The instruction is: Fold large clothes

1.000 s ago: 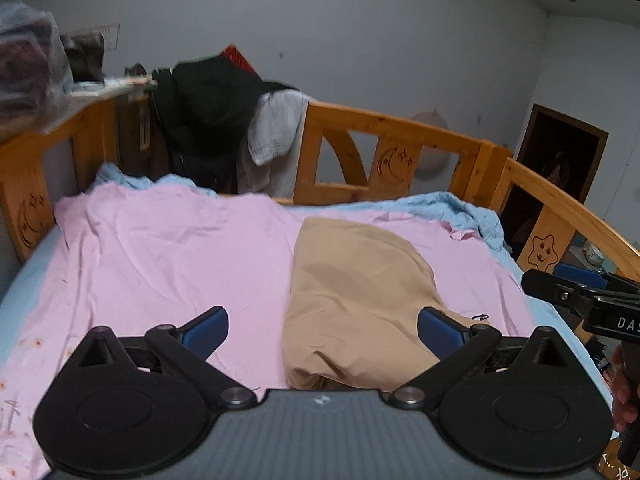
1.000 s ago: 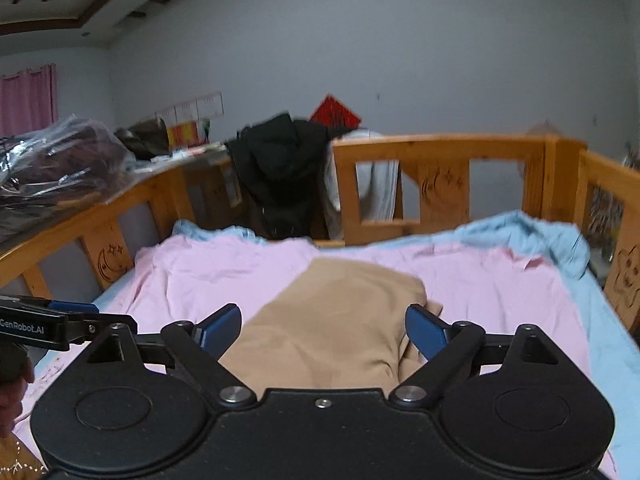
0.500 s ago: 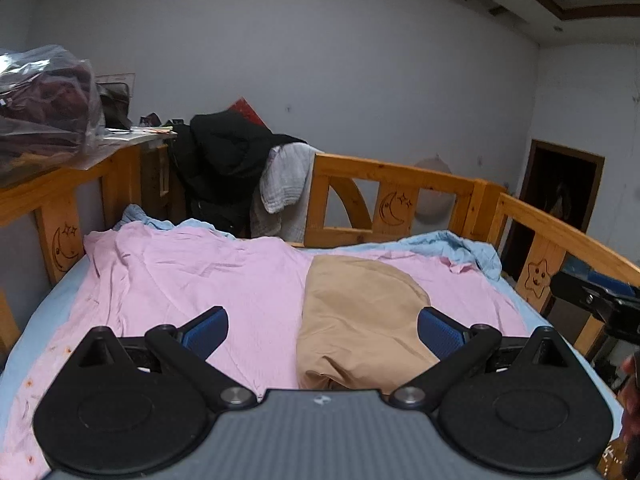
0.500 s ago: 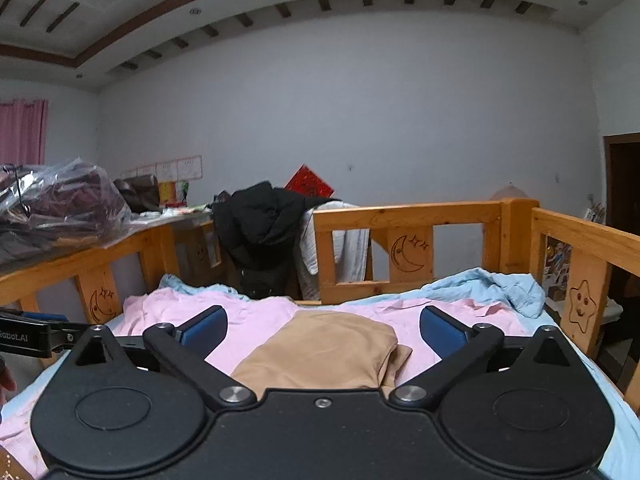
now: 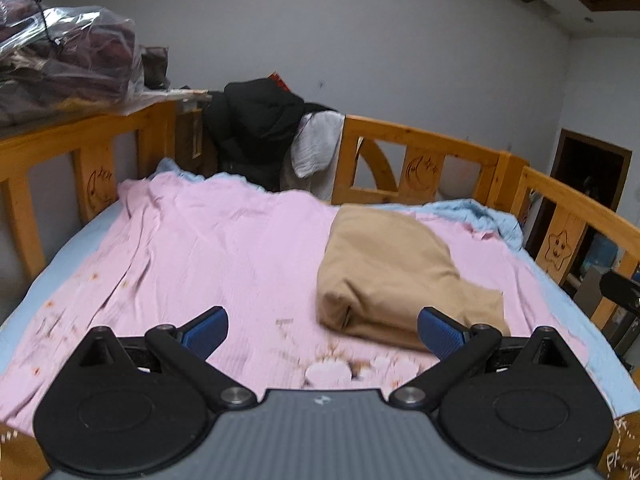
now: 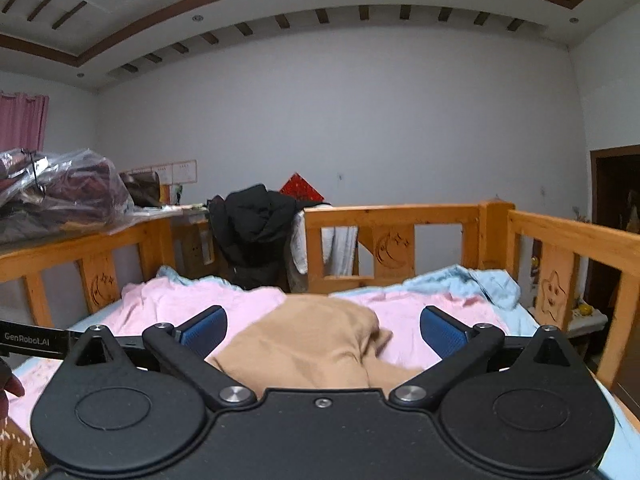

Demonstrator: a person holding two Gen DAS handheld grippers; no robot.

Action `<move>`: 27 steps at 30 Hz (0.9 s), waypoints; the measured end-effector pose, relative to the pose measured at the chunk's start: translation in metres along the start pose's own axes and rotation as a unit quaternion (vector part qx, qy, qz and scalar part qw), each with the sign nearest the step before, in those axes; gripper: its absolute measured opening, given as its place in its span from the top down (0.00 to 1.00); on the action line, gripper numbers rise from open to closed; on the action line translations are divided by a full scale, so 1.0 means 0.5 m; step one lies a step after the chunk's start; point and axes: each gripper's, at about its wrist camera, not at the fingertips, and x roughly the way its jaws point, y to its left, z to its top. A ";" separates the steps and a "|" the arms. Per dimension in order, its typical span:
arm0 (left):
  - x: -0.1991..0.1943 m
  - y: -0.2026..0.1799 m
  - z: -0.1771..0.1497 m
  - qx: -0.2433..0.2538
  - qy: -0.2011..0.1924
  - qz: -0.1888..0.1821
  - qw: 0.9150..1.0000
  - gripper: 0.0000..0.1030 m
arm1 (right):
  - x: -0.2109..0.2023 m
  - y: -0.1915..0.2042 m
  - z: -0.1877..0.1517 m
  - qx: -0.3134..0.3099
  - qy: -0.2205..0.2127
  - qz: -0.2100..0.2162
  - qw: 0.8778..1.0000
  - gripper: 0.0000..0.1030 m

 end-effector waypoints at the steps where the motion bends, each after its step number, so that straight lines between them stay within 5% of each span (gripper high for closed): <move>1: -0.003 0.000 -0.009 -0.001 0.004 0.001 1.000 0.00 | -0.008 -0.002 -0.010 -0.001 0.006 -0.002 1.000 0.01; 14: -0.031 -0.036 -0.107 0.028 0.036 0.022 0.999 0.00 | -0.077 -0.024 -0.122 0.031 0.098 -0.053 0.993 0.01; 27: -0.010 -0.033 -0.132 0.038 0.060 0.056 0.996 0.00 | -0.066 -0.020 -0.154 0.026 0.127 -0.055 0.990 0.01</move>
